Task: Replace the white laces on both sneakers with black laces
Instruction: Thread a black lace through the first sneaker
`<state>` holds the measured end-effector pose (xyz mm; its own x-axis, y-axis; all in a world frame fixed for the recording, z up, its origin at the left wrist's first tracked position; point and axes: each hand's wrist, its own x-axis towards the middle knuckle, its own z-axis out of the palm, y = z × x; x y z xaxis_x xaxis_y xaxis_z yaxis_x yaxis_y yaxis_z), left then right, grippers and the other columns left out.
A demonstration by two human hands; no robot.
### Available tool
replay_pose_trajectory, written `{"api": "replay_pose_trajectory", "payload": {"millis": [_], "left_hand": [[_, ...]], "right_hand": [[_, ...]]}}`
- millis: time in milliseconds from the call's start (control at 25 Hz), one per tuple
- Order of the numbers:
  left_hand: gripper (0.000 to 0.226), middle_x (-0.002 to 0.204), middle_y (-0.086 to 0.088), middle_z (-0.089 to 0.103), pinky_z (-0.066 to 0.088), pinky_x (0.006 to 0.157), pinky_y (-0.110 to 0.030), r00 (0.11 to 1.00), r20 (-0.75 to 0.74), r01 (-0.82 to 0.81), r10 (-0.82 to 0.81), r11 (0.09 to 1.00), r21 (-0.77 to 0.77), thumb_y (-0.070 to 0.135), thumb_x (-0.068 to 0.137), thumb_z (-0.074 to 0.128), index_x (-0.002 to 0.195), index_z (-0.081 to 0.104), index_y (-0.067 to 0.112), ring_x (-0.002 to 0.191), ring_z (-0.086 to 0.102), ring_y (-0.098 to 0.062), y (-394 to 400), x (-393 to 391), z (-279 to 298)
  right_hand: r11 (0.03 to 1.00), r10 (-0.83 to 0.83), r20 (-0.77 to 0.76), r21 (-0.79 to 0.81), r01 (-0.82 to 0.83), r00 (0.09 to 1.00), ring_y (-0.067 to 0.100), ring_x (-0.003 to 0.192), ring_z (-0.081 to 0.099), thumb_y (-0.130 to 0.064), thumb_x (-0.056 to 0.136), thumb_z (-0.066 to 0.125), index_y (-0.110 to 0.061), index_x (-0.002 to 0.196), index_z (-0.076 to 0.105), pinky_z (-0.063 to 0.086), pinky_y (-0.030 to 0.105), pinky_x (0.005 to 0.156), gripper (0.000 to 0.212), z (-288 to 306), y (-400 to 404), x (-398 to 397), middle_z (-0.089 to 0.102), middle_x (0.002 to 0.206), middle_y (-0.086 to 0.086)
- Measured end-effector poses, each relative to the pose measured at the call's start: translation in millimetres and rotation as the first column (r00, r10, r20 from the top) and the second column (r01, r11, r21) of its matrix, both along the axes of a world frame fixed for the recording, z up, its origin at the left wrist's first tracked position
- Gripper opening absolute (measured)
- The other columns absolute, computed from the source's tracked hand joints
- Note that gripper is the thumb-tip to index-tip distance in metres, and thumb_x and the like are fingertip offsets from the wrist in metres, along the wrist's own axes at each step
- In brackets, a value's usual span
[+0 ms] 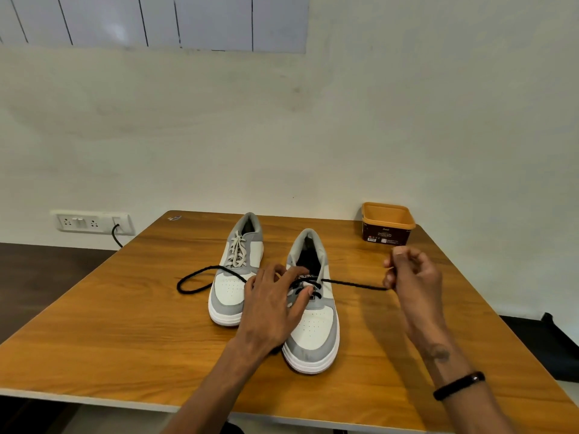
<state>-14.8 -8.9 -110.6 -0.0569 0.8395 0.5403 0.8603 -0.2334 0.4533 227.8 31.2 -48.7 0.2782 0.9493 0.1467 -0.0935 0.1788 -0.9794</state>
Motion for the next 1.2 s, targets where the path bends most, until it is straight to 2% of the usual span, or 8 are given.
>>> {"api": "replay_pose_trajectory", "payload": {"millis": [160, 320, 520, 640, 920, 1040, 1120, 1200], "left_hand": [[0.05, 0.119, 0.019, 0.058, 0.041, 0.1, -0.029, 0.983, 0.179, 0.009, -0.03, 0.993, 0.117, 0.051, 0.108, 0.049, 0.155, 0.038, 0.039, 0.107, 0.052, -0.003, -15.5, 1.1, -11.4], [0.033, 0.106, 0.017, 0.062, 0.042, 0.1, -0.036, 0.969, 0.246, -0.019, -0.024, 0.985, 0.17, 0.032, 0.112, 0.036, 0.137, 0.058, 0.031, 0.103, 0.055, -0.004, -15.5, -3.3, -17.8], [0.024, 0.101, 0.014, 0.064, 0.046, 0.09, -0.033, 0.978, 0.209, -0.033, -0.013, 0.976, 0.214, 0.027, 0.111, 0.045, 0.117, 0.068, 0.024, 0.096, 0.058, -0.008, -11.1, -6.0, -24.4], [0.013, 0.094, 0.015, 0.058, 0.047, 0.079, -0.033, 0.979, 0.203, -0.044, -0.003, 0.973, 0.228, 0.028, 0.109, 0.055, 0.106, 0.067, 0.023, 0.089, 0.054, -0.009, -9.4, -9.0, -25.8], [0.013, 0.094, 0.01, 0.053, 0.044, 0.077, -0.035, 0.972, 0.223, -0.123, 0.073, 0.968, 0.218, 0.03, 0.11, 0.052, 0.105, 0.061, 0.023, 0.086, 0.046, -0.013, -5.5, -9.4, -30.1], [0.022, 0.095, 0.011, 0.052, 0.044, 0.077, -0.035, 0.965, 0.246, -0.147, 0.092, 0.965, 0.219, 0.039, 0.111, 0.044, 0.106, 0.059, 0.024, 0.086, 0.046, -0.013, -6.0, -8.9, -28.4], [0.021, 0.095, 0.011, 0.054, 0.046, 0.076, -0.037, 0.965, 0.246, -0.147, 0.089, 0.962, 0.23, 0.039, 0.11, 0.046, 0.107, 0.061, 0.024, 0.086, 0.047, -0.013, -6.8, -7.7, -27.6], [0.016, 0.097, 0.012, 0.056, 0.046, 0.077, -0.037, 0.974, 0.215, -0.122, 0.072, 0.965, 0.23, 0.036, 0.109, 0.053, 0.11, 0.064, 0.024, 0.087, 0.05, -0.012, -7.7, -8.6, -27.3]], "right_hand": [[0.971, 0.184, 0.69, -0.015, -0.241, 0.7, 0.002, 0.095, 0.06, -0.041, 0.098, 0.07, -0.039, 0.115, 0.065, 0.049, 0.019, 0.072, 0.018, -28.6, -15.7, -33.1, 0.064, 0.11, -0.016], [0.944, 0.171, 0.749, 0.062, -0.324, 0.641, -0.004, 0.086, 0.059, -0.03, 0.099, 0.071, -0.034, 0.107, 0.071, 0.048, 0.012, 0.065, 0.009, -40.5, -14.5, -51.8, 0.069, 0.102, -0.017], [0.972, 0.19, 0.443, 0.039, -0.231, 0.876, 0.003, 0.088, 0.066, -0.031, 0.104, 0.064, -0.035, 0.103, 0.07, 0.057, 0.028, 0.075, 0.008, -50.5, -4.2, -47.0, 0.073, 0.097, -0.015], [0.983, 0.183, 0.06, 0.008, -0.184, 0.981, 0.013, 0.064, 0.054, -0.022, 0.106, 0.061, -0.02, 0.107, 0.067, 0.048, 0.026, 0.055, 0.006, -51.3, -2.1, -43.9, 0.077, 0.092, -0.007], [0.988, -0.017, -0.555, -0.136, -0.07, 0.832, 0.007, 0.048, 0.039, -0.018, 0.109, 0.055, -0.019, 0.101, 0.056, 0.03, 0.02, 0.042, 0.008, -22.4, 15.8, -9.7, 0.064, 0.082, 0.003], [0.991, -0.086, -0.34, -0.126, 0.045, 0.936, 0.007, 0.055, 0.044, -0.03, 0.106, 0.061, -0.023, 0.104, 0.063, 0.035, 0.019, 0.047, 0.007, -15.3, 19.9, 8.6, 0.06, 0.082, 0.0], [0.999, 0.02, 0.107, -0.034, -0.017, 0.994, 0.004, 0.078, 0.059, -0.039, 0.099, 0.069, -0.032, 0.111, 0.068, 0.046, 0.019, 0.063, 0.014, -14.4, 12.7, 13.6, 0.067, 0.098, -0.006], [0.98, 0.179, 0.572, -0.035, -0.195, 0.8, 0.001, 0.092, 0.062, -0.04, 0.097, 0.072, -0.042, 0.117, 0.067, 0.049, 0.02, 0.073, 0.02, -20.2, 3.5, 4.7, 0.066, 0.102, -0.015]]}}
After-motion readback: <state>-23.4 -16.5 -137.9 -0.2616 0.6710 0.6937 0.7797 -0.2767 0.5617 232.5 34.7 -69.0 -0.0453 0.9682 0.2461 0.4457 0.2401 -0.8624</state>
